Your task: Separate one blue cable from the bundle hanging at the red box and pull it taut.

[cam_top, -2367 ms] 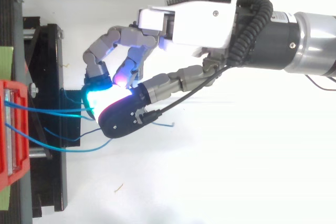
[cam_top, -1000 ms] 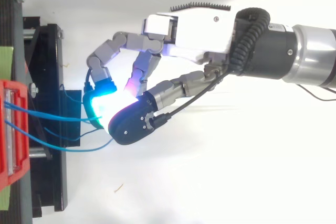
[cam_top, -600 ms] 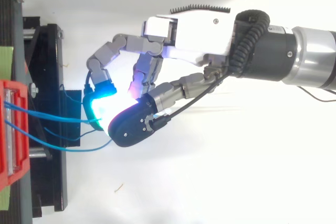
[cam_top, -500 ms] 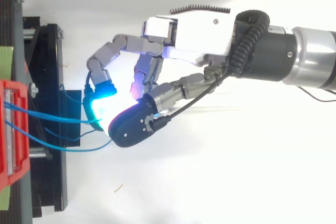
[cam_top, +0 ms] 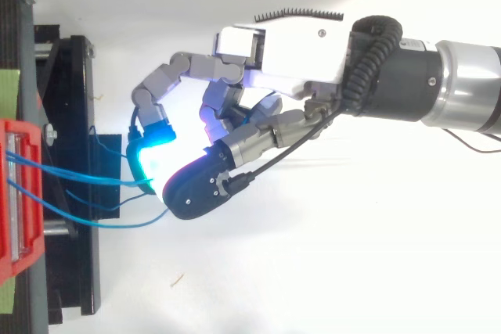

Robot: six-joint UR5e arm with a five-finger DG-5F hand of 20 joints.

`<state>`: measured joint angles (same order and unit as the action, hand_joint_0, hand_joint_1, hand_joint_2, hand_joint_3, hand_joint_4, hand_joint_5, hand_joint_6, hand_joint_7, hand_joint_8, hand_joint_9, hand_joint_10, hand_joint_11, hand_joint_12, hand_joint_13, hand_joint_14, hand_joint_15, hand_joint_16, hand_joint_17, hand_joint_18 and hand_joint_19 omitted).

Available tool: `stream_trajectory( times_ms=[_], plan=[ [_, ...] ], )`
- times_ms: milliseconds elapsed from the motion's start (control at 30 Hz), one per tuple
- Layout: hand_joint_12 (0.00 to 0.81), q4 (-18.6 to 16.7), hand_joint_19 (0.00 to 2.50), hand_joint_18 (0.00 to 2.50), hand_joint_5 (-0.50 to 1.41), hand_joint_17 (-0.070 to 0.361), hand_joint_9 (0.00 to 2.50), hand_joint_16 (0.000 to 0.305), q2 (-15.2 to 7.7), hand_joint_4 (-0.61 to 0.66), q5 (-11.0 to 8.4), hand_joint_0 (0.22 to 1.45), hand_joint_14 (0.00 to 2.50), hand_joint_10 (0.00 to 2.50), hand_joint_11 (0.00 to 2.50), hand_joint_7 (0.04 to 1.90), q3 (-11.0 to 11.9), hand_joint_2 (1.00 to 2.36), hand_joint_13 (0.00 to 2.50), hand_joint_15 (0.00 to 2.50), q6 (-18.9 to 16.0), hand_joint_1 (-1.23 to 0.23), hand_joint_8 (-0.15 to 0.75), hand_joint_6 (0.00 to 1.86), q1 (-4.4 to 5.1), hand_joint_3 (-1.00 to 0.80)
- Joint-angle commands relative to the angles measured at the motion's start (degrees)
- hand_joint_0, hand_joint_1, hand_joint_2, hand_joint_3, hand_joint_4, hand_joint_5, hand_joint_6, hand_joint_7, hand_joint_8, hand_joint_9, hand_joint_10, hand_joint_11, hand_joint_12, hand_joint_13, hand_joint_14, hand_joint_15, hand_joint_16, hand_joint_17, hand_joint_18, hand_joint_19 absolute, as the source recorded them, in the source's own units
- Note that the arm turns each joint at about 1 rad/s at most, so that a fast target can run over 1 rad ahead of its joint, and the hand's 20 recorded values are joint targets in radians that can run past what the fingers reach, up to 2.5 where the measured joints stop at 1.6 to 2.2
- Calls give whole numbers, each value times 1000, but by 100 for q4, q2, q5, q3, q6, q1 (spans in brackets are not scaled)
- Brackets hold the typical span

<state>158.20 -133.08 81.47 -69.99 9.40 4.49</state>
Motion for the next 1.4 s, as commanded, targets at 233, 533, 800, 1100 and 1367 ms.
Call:
stream_trajectory(
  times_ms=[233,533,800,1100,1367],
  plan=[
    [285,0,1824,1412,-187,67,1201,30,1,-275,0,804,2464,1167,1414,1295,-6,1013,1063,1424,158,-785,227,970,8,-322],
    [291,0,1789,1399,-187,67,1200,30,10,-269,26,804,2440,1254,1389,1292,-6,1013,1066,1424,229,-786,223,970,26,-324],
    [280,62,1786,1391,-181,66,1201,29,1,-246,0,789,2429,1272,1388,1392,-6,1017,1065,1424,237,-788,223,970,26,-225],
    [286,395,1771,1345,-201,64,1090,29,1,-262,18,828,2439,1329,1324,1324,3,1013,1016,1458,246,-774,211,985,26,-303],
    [271,378,1711,1274,-233,56,923,25,1,-170,9,860,2427,1384,1245,1163,3,1002,957,1406,246,-778,219,989,26,-470]
  ],
)
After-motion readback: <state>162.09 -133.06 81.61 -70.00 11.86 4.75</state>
